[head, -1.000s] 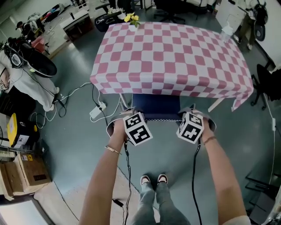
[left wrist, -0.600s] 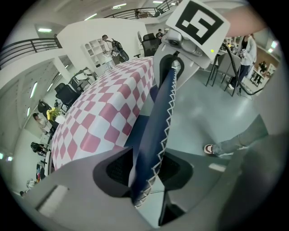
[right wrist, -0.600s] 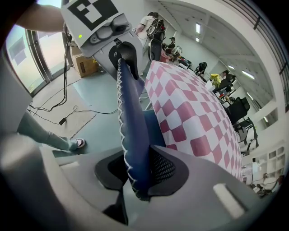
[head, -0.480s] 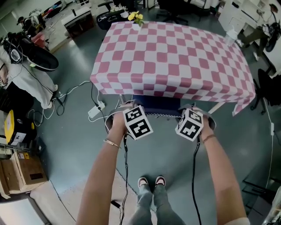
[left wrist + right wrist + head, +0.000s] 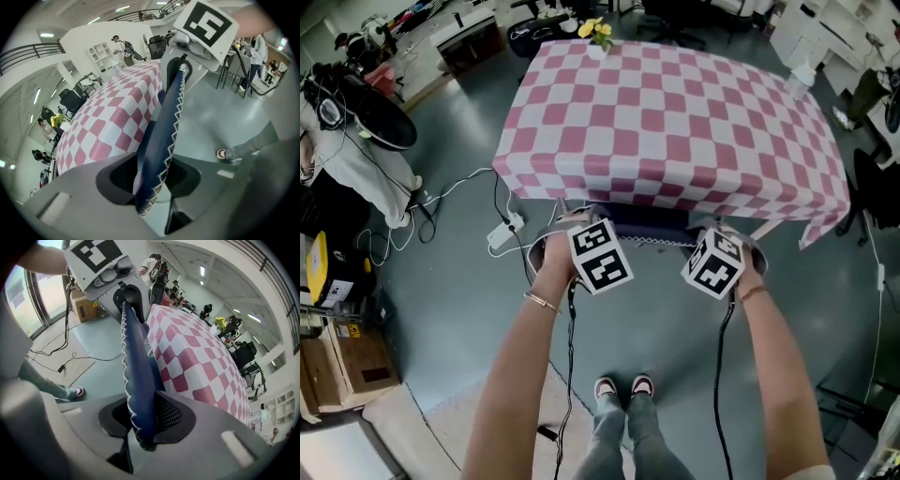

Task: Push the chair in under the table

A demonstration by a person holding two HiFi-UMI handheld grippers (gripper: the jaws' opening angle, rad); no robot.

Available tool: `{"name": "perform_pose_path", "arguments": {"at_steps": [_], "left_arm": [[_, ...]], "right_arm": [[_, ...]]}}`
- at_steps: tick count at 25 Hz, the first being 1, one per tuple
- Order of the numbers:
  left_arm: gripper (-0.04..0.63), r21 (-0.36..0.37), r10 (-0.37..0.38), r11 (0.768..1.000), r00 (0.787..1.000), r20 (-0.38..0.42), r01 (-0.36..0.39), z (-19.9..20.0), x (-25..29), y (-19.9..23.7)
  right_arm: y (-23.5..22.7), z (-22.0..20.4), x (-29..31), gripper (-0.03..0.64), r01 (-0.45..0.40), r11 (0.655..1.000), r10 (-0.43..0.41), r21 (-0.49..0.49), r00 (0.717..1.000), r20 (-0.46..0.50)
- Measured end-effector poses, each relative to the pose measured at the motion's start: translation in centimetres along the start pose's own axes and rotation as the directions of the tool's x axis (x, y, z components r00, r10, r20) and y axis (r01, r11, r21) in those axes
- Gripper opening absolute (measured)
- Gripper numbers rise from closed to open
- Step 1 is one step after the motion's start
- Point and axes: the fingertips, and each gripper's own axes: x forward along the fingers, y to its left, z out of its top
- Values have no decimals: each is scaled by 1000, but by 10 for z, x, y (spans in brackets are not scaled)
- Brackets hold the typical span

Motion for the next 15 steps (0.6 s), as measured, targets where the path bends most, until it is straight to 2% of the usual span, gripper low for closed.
{"name": "perform_pose_path", "arguments": {"at_steps": [4,9,12,15], "left_arm": [[137,3,-10,1000,1000,-11,10,-2,0,-1],[138,41,-6,999,1000,-6,6,1,-2,-12],[155,17,-5,1000,1000,-16,6,1,0,-14],[170,4,1,1000,1000,-22,-1,-1,-2,-14]], "right_arm": [[2,0,1,94,2,1000,-2,-3,1000,-8],[8,-7,-1,97,-19,1000,19,-19,1000,-9],[11,-12,1,103,-46,999,46,-6,999,-14],[14,-13,2,103,-38,999,37,-12,999,-20]]}}
